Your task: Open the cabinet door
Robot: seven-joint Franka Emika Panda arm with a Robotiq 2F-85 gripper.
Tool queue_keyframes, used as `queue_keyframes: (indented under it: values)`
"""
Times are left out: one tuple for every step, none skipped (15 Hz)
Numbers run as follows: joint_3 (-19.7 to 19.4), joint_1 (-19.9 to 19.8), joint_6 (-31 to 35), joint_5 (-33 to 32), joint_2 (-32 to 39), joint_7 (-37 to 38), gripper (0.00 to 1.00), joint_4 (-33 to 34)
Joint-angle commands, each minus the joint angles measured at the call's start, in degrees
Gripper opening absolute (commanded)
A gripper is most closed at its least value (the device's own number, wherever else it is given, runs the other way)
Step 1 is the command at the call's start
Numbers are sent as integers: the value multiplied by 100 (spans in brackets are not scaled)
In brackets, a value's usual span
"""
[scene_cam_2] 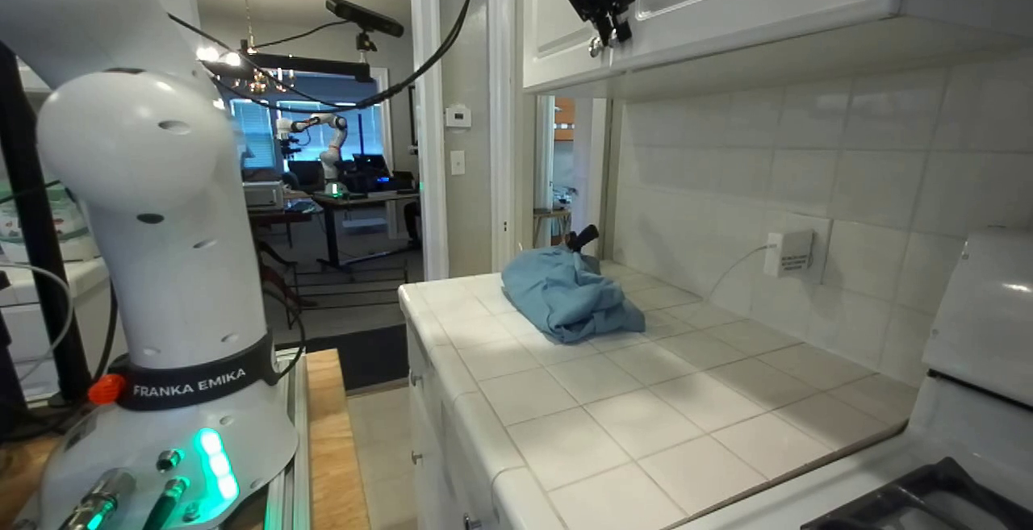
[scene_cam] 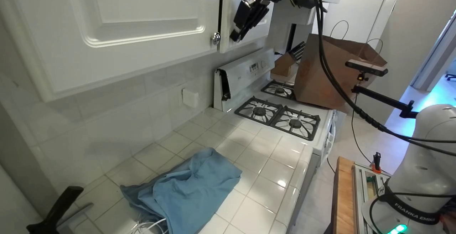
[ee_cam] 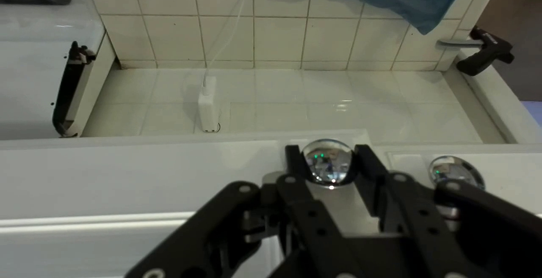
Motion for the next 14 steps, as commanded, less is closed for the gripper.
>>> queue_keyframes:
  values:
    - [-126,282,-252,565,-616,-264,10,-410]
    - [-194,320,-255,686,-712,-393,10,-496]
    - [-265,364,-263,794,-804,-546,10,-576]
    - [-317,388,-302,859,-904,-672,10,-661]
    - [-361,413,-332,930,-989,-770,10,-722]
    - [-399,436,-401,971,-1063,-867,10,-761]
    - [-439,466,-472,1009,-1139,-985,10,-786]
    - [-484,507,-576,1041,-1213,-1123,10,-811]
    - [-526,546,-663,1075,-1291,-1264,10,-840]
    - [-571,580,-802,1082,-1368,-1428,10,-855]
    - [-611,601,-986,1073,-1426,-1569,10,-837]
    - [-644,611,-1152,1062,-1484,-1689,10,-834]
    - [-700,636,-1332,1069,-1553,-1841,10,-833]
    - [-760,652,-1509,1075,-1619,-1993,10,-832]
